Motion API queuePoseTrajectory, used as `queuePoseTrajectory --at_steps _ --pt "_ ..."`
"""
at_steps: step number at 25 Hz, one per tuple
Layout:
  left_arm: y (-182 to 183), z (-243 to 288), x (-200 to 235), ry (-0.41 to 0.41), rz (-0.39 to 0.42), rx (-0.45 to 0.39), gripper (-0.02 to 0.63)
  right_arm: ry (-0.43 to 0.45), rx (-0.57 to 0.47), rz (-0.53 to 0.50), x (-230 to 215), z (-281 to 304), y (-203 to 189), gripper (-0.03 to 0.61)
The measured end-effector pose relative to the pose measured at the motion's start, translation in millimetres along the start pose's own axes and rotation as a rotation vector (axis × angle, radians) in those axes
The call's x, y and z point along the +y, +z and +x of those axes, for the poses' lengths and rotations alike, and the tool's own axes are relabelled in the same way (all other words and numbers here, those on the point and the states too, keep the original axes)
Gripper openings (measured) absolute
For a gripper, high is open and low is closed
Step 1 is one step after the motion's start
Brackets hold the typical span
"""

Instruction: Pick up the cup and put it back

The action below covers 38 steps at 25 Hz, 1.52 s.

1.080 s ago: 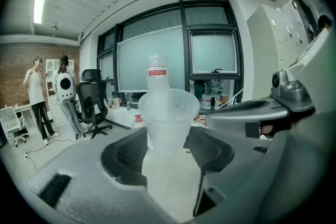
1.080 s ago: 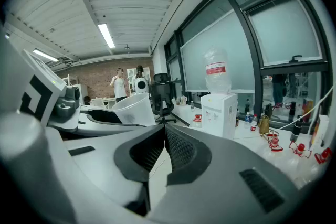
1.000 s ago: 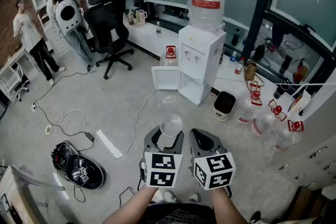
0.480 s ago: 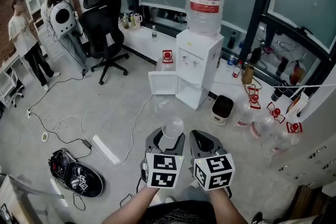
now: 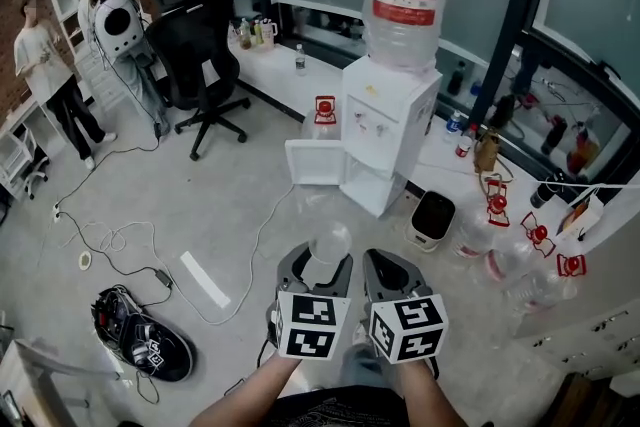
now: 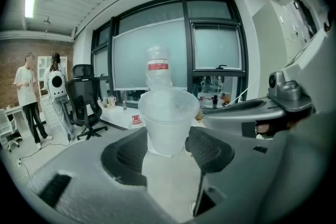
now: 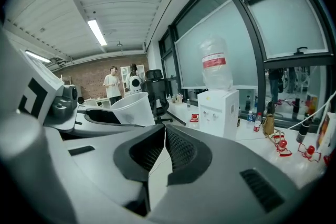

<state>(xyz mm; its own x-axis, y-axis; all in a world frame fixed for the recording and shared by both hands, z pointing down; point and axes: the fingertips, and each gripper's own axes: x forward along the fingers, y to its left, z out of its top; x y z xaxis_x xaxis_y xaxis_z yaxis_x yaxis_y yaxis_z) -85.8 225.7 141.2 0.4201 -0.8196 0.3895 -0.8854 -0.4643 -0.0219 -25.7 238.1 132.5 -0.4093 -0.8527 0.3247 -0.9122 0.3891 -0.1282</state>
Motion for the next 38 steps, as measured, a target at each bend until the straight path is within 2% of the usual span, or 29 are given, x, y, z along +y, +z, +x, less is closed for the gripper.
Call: queuePoseTrajectory --at_steps 10,18,24,30,38 --pt "39.3 117.2 4.4 0.009 -0.021 0.041 0.250 0.029 0.041 0.031 -90.4 81.4 28.9 0.021" --pt "58.3 183.1 2.5 0.029 -0.023 0.064 0.250 0.063 0.070 0.045 -141.0 125.2 39.2 0.021" --pt "71.2 210.3 0.0 0.051 -0.023 0.063 0.250 0.086 0.067 0.042 -168.0 142.5 50.3 0.021" --pt "79.5 229.5 1.8 0.064 -0.021 0.062 0.250 0.106 0.043 0.028 -180.5 156.2 65.9 0.021" --pt "79.5 250.1 17.6 0.078 -0.022 0.047 0.250 0.116 0.042 0.006 -186.9 179.5 65.3 0.021"
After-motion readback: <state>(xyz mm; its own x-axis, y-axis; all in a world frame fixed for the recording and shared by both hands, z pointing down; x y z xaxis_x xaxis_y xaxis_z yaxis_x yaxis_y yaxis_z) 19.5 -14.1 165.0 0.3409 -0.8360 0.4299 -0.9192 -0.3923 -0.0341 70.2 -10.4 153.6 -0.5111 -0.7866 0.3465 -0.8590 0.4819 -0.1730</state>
